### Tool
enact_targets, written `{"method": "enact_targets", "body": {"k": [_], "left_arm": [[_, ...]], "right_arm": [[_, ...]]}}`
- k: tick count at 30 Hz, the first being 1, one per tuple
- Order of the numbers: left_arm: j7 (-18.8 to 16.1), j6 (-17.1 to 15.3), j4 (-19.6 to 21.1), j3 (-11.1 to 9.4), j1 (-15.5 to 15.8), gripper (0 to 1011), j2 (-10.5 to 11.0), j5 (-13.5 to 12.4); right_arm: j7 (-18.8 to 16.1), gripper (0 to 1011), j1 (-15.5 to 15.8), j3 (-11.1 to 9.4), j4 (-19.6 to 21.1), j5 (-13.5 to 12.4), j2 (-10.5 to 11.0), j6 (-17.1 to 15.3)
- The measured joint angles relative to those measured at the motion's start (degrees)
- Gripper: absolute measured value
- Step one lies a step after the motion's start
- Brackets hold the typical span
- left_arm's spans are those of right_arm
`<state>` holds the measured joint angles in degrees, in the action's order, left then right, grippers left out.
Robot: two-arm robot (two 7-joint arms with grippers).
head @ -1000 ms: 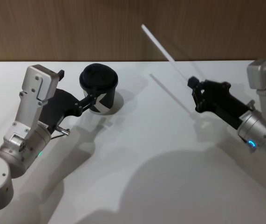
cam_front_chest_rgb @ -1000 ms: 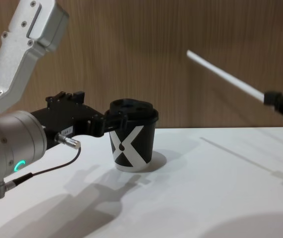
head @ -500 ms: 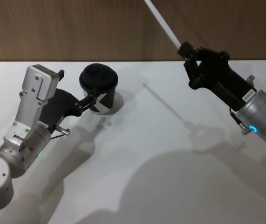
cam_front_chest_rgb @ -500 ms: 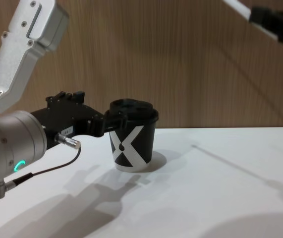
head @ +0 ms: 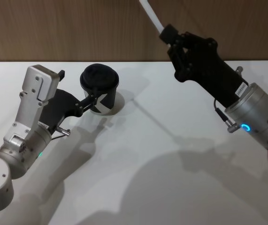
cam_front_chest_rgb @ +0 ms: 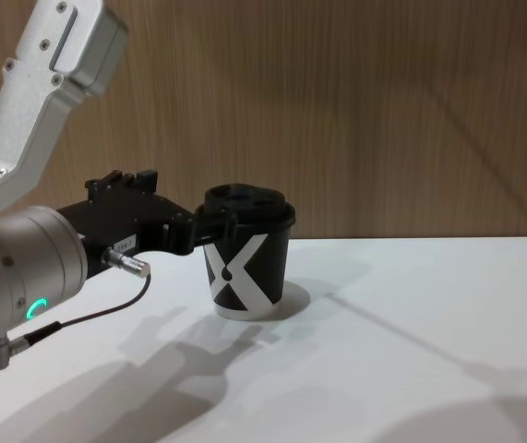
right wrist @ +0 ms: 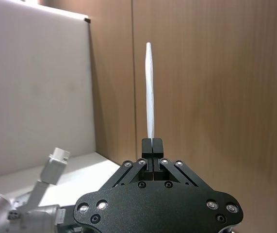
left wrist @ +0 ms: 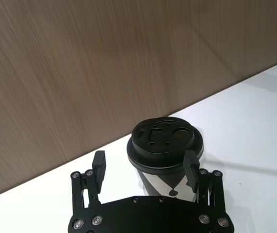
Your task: Pick up the straw with one hand, pass it to the other hand, and insert it into the cup.
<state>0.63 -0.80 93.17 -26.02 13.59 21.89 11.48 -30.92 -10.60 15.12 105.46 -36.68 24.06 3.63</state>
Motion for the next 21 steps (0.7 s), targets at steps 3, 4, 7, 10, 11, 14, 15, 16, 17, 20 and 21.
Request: {"method": "enact_targets", "body": {"k": [3, 4, 7, 10, 11, 14, 15, 16, 17, 20, 21], "left_arm": [[0.0, 0.0, 0.0, 0.0, 0.0, 1003, 0.0, 0.0], [0.0, 0.0, 0.0, 0.0, 0.0, 1003, 0.0, 0.0], [0.0, 0.0, 0.0, 0.0, 0.0, 1003, 0.0, 0.0], [0.0, 0.0, 0.0, 0.0, 0.0, 1003, 0.0, 0.0], [0.1, 0.0, 0.1, 0.1, -0.1, 1003, 0.0, 0.0], [0.6, 0.0, 0.6, 0.6, -0.2, 1003, 0.2, 0.6], [0.7, 0.0, 0.8, 0.7, -0.3, 1003, 0.3, 0.8], [1.3, 0.0, 1.1, 1.0, -0.4, 1003, 0.5, 1.4], [1.6, 0.0, 1.3, 1.1, -0.4, 1003, 0.6, 1.6], [2.9, 0.0, 2.3, 1.8, -0.6, 1003, 1.0, 3.0], [3.4, 0.0, 2.5, 2.0, -0.6, 1002, 1.1, 3.4]], "right_arm": [[-0.2, 9, 0.0, 0.6, 0.5, -0.7, -0.2, -0.3], [-0.2, 9, 0.0, 0.7, 0.6, -0.8, -0.2, -0.4], [-0.4, 9, 0.0, 1.3, 0.9, -1.5, -0.4, -0.8], [-0.6, 9, 0.0, 1.6, 1.0, -1.9, -0.4, -1.0], [-0.6, 9, -0.1, 1.8, 1.1, -2.1, -0.5, -1.1], [-0.7, 9, -0.1, 2.1, 1.2, -2.4, -0.5, -1.2], [-0.7, 9, -0.1, 2.2, 1.2, -2.4, -0.5, -1.3], [-0.7, 9, -0.1, 2.3, 1.2, -2.5, -0.6, -1.3], [-0.7, 9, -0.1, 2.3, 1.2, -2.5, -0.6, -1.3], [-0.8, 9, -0.2, 2.5, 1.3, -2.7, -0.6, -1.5], [-0.8, 9, -0.2, 2.6, 1.3, -2.8, -0.6, -1.5]]}}
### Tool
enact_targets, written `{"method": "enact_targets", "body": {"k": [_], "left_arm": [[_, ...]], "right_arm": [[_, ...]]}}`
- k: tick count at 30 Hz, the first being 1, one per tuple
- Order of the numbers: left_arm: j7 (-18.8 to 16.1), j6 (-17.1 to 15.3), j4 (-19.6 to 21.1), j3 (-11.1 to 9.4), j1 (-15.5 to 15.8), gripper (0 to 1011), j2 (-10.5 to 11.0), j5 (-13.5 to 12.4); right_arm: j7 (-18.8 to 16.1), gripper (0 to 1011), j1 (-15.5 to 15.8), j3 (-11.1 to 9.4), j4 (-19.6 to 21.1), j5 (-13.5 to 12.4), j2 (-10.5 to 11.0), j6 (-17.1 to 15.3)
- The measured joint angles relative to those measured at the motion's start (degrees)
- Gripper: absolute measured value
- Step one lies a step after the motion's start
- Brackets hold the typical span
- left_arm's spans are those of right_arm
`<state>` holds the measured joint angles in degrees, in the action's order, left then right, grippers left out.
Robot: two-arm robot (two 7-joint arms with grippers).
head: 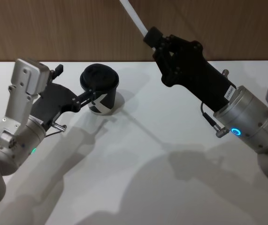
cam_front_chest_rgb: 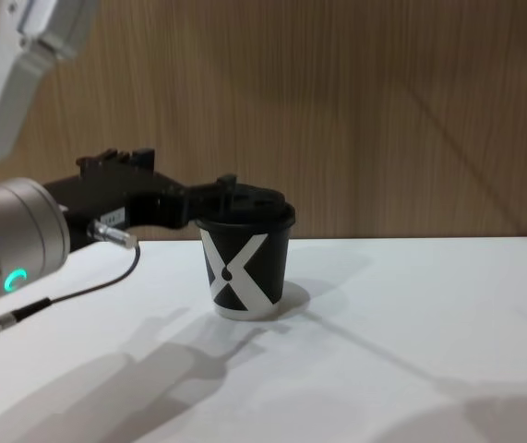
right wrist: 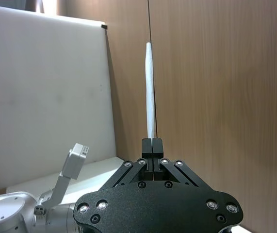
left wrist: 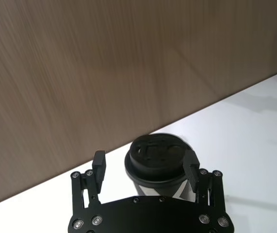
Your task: Pick up the straw with one hand, pass it to the other hand, and insert it into the cup.
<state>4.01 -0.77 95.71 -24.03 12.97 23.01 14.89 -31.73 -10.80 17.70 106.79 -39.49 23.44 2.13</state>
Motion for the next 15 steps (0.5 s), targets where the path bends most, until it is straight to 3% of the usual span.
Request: {"method": "enact_targets", "body": {"k": [9, 15], "left_arm": [[5.4, -0.1, 2.6, 2.0, -0.1, 1003, 1.3, 5.1], [10.7, -0.6, 3.9, 3.5, 0.3, 1003, 2.1, 10.0]], "right_arm": [[-0.1, 9, 0.0, 0.3, 0.1, -0.3, -0.1, -0.2], [-0.2, 9, -0.1, 0.4, 0.1, -0.4, -0.1, -0.2]]}}
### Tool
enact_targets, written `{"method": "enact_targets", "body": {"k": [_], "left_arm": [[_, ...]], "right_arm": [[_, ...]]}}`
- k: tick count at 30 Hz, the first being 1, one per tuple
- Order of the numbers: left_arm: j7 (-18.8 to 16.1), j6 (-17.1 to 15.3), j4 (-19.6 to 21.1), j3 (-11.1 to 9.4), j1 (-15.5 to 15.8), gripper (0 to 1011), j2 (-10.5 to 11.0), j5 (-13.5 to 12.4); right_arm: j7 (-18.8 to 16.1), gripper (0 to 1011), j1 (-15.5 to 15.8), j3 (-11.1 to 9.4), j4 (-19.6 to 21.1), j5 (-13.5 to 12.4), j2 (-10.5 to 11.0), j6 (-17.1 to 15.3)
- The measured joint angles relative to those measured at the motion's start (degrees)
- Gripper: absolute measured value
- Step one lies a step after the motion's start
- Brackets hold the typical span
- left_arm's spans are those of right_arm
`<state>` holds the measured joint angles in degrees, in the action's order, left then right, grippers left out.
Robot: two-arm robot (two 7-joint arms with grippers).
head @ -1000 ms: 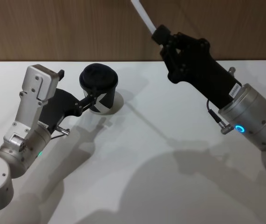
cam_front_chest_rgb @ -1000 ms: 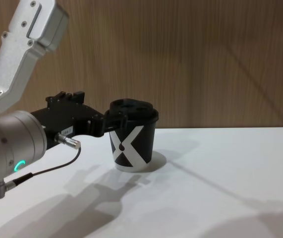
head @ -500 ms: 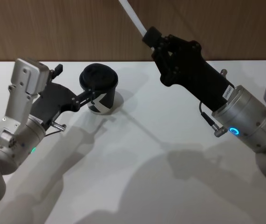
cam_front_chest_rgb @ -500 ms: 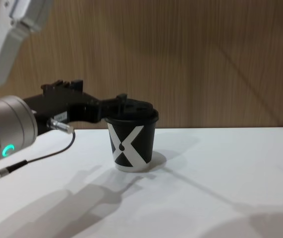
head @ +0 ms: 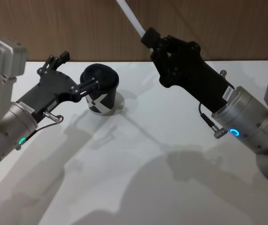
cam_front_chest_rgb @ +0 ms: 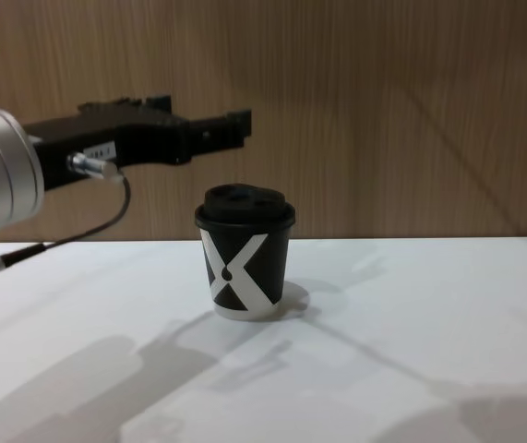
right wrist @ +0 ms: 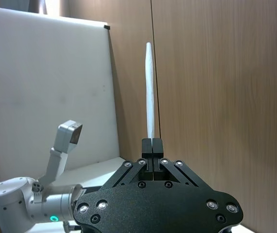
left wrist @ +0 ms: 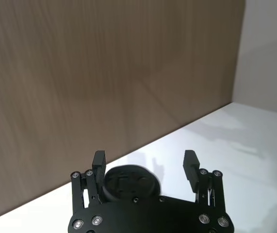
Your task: Pick up the straw with one hand, pass it to the other hand, and insert it into the cup.
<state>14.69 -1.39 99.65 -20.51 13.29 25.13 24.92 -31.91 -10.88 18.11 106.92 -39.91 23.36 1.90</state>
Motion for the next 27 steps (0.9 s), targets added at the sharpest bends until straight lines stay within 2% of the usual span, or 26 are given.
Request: {"method": "enact_targets", "body": {"k": [5, 6, 7, 9, 10, 16, 21, 22, 26, 27], "left_arm": [[3.7, -0.4, 0.3, 0.8, 0.5, 1003, 0.4, 3.6], [5.1, -0.6, 0.4, 1.0, 0.7, 1003, 0.5, 4.9], [5.1, -0.6, 0.4, 1.0, 0.7, 1003, 0.5, 4.9], [7.6, -0.8, 0.4, 1.4, 1.2, 1003, 0.7, 7.5], [7.6, -0.8, 0.4, 1.4, 1.2, 1003, 0.7, 7.5], [13.5, -1.5, 0.0, 2.2, 2.3, 1003, 1.0, 13.4], [17.1, -1.9, -0.5, 2.5, 3.0, 1003, 1.0, 17.1], [18.5, -2.1, -0.7, 2.7, 3.3, 1003, 1.0, 18.4], [20.9, -2.4, -1.2, 2.8, 3.8, 1002, 0.9, 20.9], [22.4, -2.6, -1.4, 2.9, 4.1, 1003, 0.8, 22.3]], "right_arm": [[0.0, 9, 0.0, 0.1, 0.0, -0.1, 0.0, 0.0], [0.0, 9, 0.0, 0.1, 0.0, -0.1, 0.0, 0.0], [0.0, 9, 0.0, 0.1, 0.0, -0.1, 0.0, 0.0], [0.0, 9, 0.0, 0.1, 0.1, -0.1, 0.0, -0.1], [0.0, 9, 0.0, 0.1, 0.1, -0.1, 0.0, -0.1], [0.0, 9, 0.0, 0.1, 0.1, -0.1, 0.0, -0.1], [0.0, 9, 0.0, 0.2, 0.1, -0.1, 0.0, -0.1], [0.0, 9, 0.0, 0.2, 0.1, -0.1, 0.0, -0.1], [0.0, 9, 0.0, 0.2, 0.1, -0.2, 0.0, -0.1], [0.0, 9, 0.0, 0.2, 0.1, -0.2, 0.0, -0.1]]}}
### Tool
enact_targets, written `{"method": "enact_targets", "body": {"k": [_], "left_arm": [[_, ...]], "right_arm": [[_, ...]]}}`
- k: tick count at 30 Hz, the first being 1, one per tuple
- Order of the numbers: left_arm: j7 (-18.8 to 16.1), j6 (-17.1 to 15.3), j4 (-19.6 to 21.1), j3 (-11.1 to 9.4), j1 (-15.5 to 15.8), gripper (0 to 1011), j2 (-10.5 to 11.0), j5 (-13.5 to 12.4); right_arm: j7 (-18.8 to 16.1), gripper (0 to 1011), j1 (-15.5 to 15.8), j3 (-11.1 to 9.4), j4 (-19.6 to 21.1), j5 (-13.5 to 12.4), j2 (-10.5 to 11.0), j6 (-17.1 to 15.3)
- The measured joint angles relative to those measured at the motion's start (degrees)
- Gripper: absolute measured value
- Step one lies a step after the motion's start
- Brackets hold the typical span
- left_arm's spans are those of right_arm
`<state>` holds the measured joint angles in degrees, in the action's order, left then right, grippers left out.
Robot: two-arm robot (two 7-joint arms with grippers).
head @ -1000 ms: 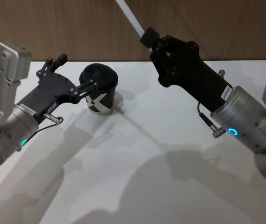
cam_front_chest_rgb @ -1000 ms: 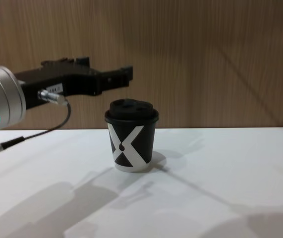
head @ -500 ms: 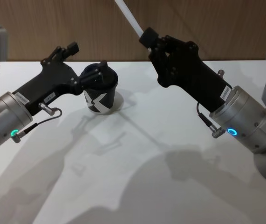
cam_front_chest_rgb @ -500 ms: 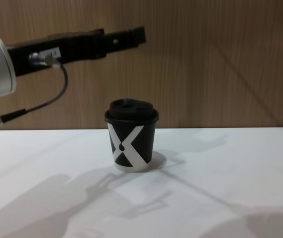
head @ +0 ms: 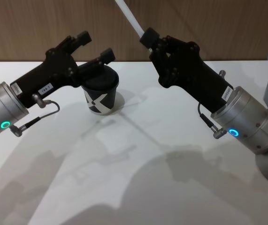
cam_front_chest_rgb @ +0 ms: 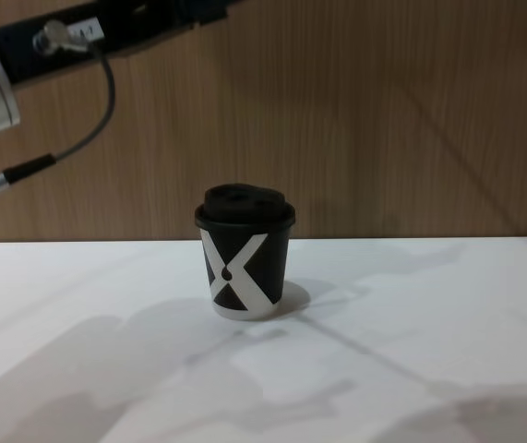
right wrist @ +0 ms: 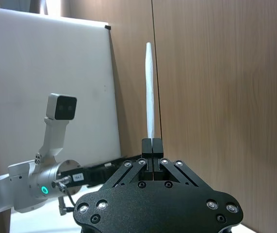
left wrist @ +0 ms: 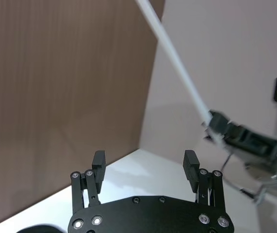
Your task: Pick up the straw with one hand, pass it to the other hand, and insert it into the cup.
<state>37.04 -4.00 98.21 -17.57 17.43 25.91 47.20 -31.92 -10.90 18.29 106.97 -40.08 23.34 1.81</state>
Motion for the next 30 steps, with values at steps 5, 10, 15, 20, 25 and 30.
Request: {"method": "enact_targets", "body": {"k": [5, 10, 15, 20, 25, 30], "left_arm": [[4.4, -0.7, -0.8, 0.2, 1.1, 1003, -0.5, 4.3], [7.9, -1.3, -1.5, 0.3, 2.1, 1003, -1.0, 7.9], [11.8, -2.1, -2.5, 0.3, 3.4, 1003, -2.1, 11.9], [14.3, -2.7, -3.4, 0.1, 4.2, 1002, -3.1, 15.1], [15.5, -2.9, -4.0, 0.0, 4.7, 1003, -3.9, 17.1], [16.0, -2.8, -4.5, -0.1, 5.0, 1003, -4.6, 18.8]], "right_arm": [[0.0, 9, 0.0, 0.0, 0.0, 0.0, 0.0, 0.0], [0.0, 9, 0.0, 0.0, 0.0, 0.0, 0.0, 0.0], [0.0, 9, 0.0, 0.0, 0.0, 0.0, 0.0, 0.0], [0.0, 9, 0.0, 0.0, 0.0, 0.0, 0.0, 0.0], [0.0, 9, 0.0, 0.0, 0.0, 0.0, 0.0, 0.0], [0.0, 9, 0.0, 0.0, 0.0, 0.0, 0.0, 0.0]]}}
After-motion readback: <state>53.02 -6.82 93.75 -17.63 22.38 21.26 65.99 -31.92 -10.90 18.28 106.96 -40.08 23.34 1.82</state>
